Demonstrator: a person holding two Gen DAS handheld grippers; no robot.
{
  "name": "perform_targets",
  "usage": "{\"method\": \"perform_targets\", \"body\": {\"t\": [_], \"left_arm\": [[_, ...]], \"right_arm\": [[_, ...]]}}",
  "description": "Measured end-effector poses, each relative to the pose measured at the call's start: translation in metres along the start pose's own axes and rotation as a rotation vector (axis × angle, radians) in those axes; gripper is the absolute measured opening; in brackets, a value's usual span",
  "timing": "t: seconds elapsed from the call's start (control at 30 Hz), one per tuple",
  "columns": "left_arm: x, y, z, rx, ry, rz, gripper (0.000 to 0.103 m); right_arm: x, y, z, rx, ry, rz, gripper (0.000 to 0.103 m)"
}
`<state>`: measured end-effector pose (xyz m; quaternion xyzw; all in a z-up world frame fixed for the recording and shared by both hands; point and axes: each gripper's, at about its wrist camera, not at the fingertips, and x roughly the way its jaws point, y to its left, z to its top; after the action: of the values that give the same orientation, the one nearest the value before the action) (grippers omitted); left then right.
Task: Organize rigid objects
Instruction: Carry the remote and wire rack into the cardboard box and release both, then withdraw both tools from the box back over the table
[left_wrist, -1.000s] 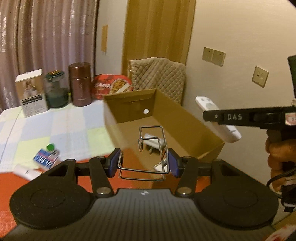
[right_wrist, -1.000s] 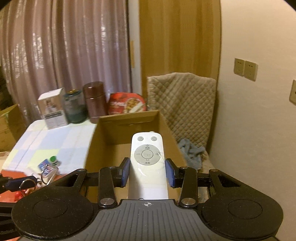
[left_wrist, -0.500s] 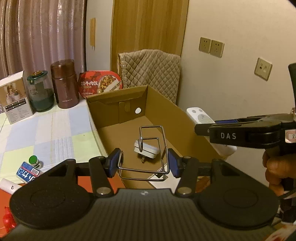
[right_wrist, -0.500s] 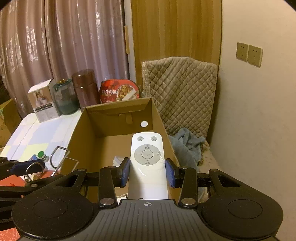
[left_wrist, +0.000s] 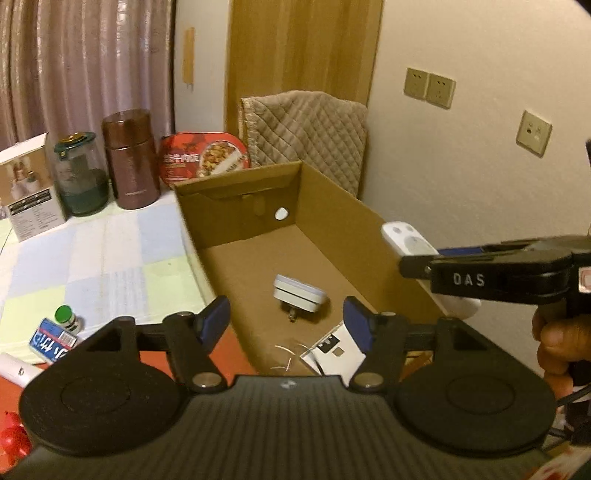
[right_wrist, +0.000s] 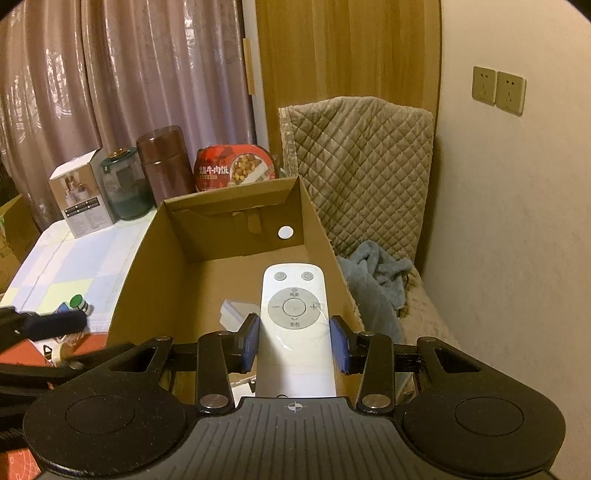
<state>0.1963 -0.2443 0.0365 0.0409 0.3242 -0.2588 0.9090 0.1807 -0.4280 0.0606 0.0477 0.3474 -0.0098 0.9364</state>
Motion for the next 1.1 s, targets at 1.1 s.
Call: {"method": "perform_targets", "body": {"t": [1.1], "left_arm": [[-0.116, 0.092, -0.07, -0.209, -0.035, 0.209, 0.065]], "right_arm": [[-0.07, 0.063, -0.009, 0.054, -0.137, 0.152, 0.073]]}}
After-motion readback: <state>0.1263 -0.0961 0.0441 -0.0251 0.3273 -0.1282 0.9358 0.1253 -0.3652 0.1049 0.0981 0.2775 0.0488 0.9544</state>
